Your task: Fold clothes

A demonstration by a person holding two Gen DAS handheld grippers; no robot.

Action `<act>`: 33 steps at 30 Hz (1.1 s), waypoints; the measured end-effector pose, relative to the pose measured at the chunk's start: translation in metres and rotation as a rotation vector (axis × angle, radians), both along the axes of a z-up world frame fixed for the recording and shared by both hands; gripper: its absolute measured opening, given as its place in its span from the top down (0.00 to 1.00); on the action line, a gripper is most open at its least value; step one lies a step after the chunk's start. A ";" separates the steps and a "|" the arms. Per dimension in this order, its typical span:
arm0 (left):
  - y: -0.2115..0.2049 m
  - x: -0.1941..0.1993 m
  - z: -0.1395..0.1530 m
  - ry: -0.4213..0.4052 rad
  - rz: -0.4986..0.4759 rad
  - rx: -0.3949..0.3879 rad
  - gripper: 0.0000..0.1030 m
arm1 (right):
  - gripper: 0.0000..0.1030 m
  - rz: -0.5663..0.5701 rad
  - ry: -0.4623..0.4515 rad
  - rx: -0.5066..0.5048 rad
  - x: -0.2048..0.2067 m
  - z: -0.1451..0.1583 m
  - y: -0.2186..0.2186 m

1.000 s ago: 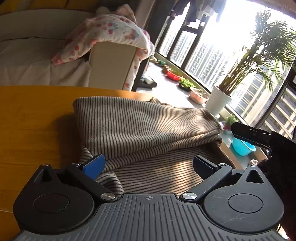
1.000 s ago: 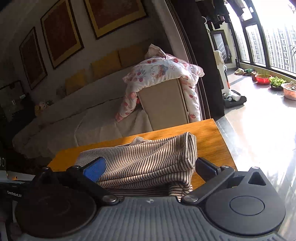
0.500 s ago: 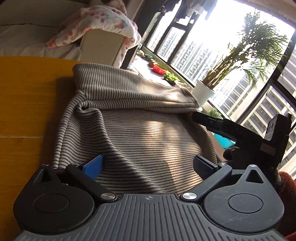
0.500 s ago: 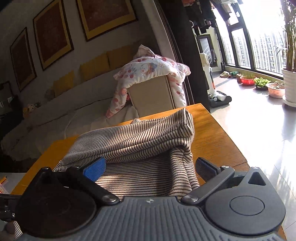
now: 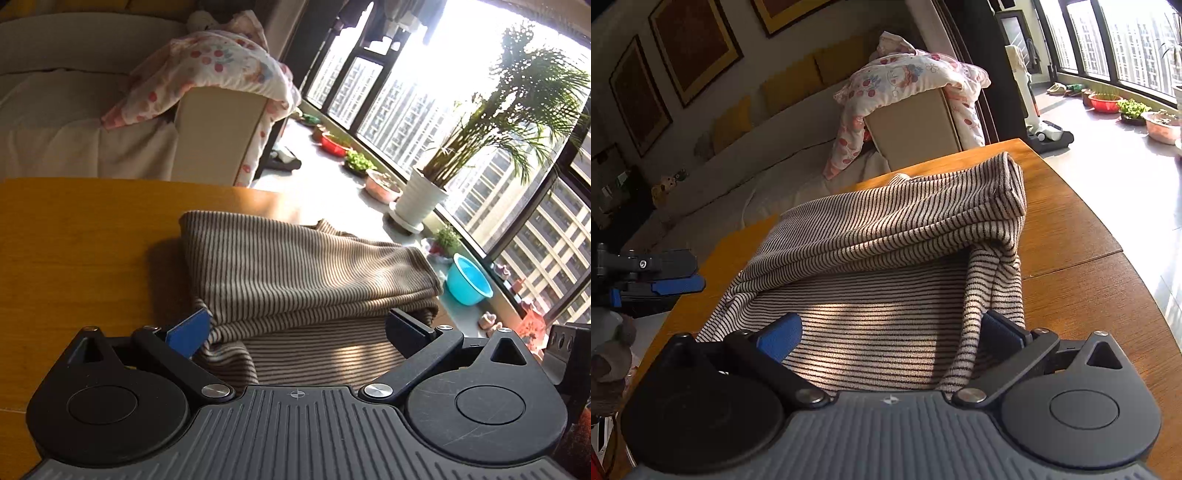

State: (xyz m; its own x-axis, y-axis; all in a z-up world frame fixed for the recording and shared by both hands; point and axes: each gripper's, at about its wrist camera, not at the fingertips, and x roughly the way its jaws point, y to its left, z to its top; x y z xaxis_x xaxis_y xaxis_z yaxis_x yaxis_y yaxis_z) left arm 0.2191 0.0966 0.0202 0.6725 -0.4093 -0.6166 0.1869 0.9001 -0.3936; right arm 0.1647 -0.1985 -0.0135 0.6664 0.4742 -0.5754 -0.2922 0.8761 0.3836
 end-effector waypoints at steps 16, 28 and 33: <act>0.019 0.097 -0.038 0.086 -0.038 0.027 0.08 | 0.21 -0.045 0.103 0.007 0.145 0.022 -0.063; -0.005 0.095 -0.021 -0.039 -0.101 0.125 0.77 | 0.68 0.186 -0.043 -0.165 0.122 0.034 -0.009; 0.005 0.048 0.020 -0.141 -0.139 0.132 0.78 | 0.72 0.289 -0.245 -0.386 0.065 0.063 0.014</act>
